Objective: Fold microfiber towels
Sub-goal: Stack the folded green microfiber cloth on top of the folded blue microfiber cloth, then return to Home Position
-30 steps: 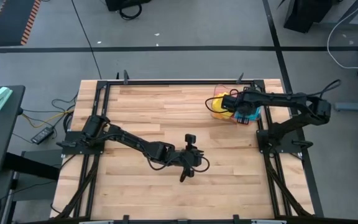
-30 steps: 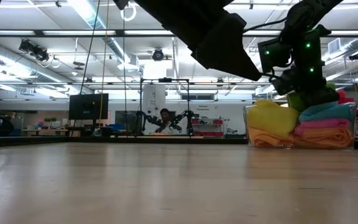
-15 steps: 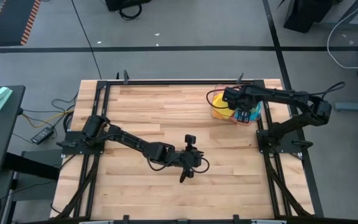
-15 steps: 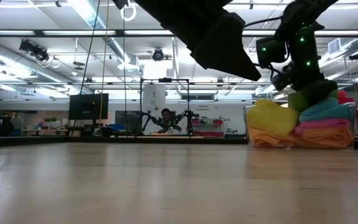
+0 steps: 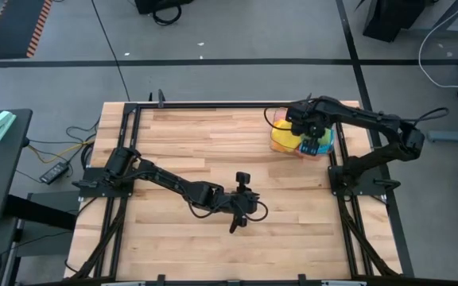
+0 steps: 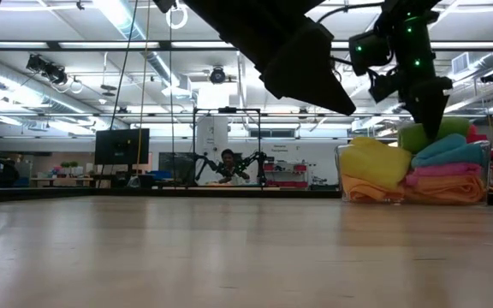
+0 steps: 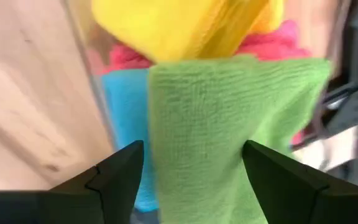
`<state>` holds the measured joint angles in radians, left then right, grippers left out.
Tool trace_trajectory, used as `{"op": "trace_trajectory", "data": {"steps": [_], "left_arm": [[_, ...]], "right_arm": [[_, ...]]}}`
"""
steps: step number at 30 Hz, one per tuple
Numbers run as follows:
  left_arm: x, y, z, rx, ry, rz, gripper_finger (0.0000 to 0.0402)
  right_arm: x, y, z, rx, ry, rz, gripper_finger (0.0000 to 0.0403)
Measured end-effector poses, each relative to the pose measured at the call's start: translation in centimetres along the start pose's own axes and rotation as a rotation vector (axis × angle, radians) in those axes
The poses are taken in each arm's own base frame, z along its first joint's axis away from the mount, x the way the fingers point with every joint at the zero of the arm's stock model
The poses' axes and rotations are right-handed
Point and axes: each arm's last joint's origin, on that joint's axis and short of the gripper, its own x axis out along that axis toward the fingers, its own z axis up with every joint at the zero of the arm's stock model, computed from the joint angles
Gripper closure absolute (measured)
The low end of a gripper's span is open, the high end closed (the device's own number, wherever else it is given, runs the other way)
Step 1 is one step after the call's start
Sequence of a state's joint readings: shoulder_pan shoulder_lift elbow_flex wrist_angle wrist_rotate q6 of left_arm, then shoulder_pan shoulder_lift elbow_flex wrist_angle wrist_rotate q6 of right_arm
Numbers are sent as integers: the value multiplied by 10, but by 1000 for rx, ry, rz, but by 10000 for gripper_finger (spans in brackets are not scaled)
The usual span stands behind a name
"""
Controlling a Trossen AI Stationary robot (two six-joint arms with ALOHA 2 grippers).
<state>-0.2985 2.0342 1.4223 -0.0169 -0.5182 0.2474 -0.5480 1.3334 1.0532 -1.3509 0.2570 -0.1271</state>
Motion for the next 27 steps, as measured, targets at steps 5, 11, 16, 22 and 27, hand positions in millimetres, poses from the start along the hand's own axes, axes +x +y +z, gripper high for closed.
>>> {"op": "trace_trajectory", "data": {"steps": [5, 11, 16, 22, 27], "left_arm": [[-2, -5, -1, 14, 11, -11, 357], [-6, -11, 1, 24, 2, -25, 362], [-5, -10, 1, 23, 4, -21, 357], [-7, -12, 1, 26, 1, -26, 367], [-10, -17, 3, 26, -5, -36, 379]], "right_arm": [[0, 4, -1, 76, 8, 119, 120], [-16, 1, -6, 99, 20, 158, 120], [-45, -8, -12, 151, -157, 76, 120], [-74, -2, -28, 197, -628, 178, 120], [-84, 12, -51, 144, -952, 255, 120]]}}
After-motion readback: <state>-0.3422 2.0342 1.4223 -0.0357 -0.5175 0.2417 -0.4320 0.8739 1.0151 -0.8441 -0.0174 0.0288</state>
